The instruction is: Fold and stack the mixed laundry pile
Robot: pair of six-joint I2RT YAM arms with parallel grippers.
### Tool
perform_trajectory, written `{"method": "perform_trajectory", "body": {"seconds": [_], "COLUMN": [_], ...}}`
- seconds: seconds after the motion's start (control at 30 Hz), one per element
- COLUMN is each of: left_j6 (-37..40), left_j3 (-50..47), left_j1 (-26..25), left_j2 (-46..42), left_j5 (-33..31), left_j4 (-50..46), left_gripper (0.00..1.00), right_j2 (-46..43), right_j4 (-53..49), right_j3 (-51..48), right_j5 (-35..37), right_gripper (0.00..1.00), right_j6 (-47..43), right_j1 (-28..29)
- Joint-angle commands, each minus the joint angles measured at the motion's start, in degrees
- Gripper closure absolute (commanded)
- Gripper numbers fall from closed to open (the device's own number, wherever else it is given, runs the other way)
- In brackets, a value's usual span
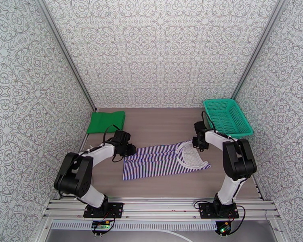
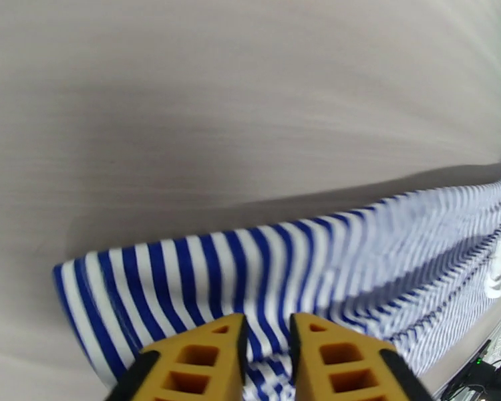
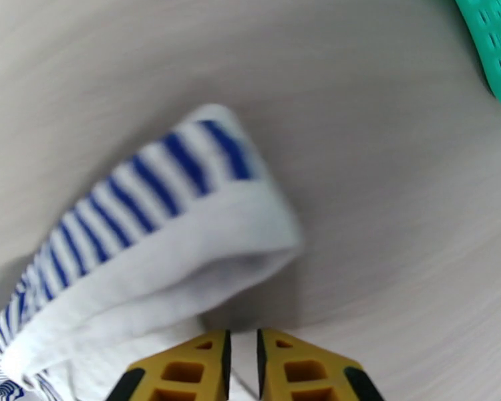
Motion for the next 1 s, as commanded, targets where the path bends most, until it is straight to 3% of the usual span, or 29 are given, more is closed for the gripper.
{"method": "perform_trajectory", "body": {"seconds": [0.0, 0.1, 0.17, 0.27, 0.5, 0.67, 0.97], "left_j6": [-0.15, 0.14, 0.12, -0.19, -0.37, 0.13, 0.53], "left_j3": [-1.7, -2.07, -2.02, -2.35, -3.77, -4.46, -4.4], "left_j1": [0.87, 0.26, -0.04, -0.23, 0.05, 0.73, 1.52], "left_j2": [1.04, 0.48, 0.62, 1.1, 1.25, 0.99, 1.67], "left_j5": [1.02, 1.36, 1.44, 1.57, 1.35, 1.18, 1.52], "left_j4": [2.81, 2.91, 2.94, 3.81, 4.88, 4.62, 4.71], "left_gripper": [0.78, 0.77, 0.77, 0.76, 0.77, 0.77, 0.77], "right_j2": [-0.51, -4.4, -5.53, -3.8, 2.96, 3.46, -2.2], "right_j4": [0.8, -0.79, -1.43, -1.5, 2.15, 3.64, 8.4], "right_j3": [0.6, 1.53, 2.75, 5.44, 8.81, 7.56, 2.38], "right_j5": [-0.33, -2.15, -3.24, -5.09, -8.09, -7.7, -7.14], "right_gripper": [0.82, 0.77, 0.66, 0.59, 0.54, 0.63, 1.0], "right_j6": [0.35, 4.18, 9.12, 15.75, 22.51, 22.56, 19.89], "right_j1": [-0.32, -0.59, -1.02, -1.97, -3.3, -4.0, -5.52]}}
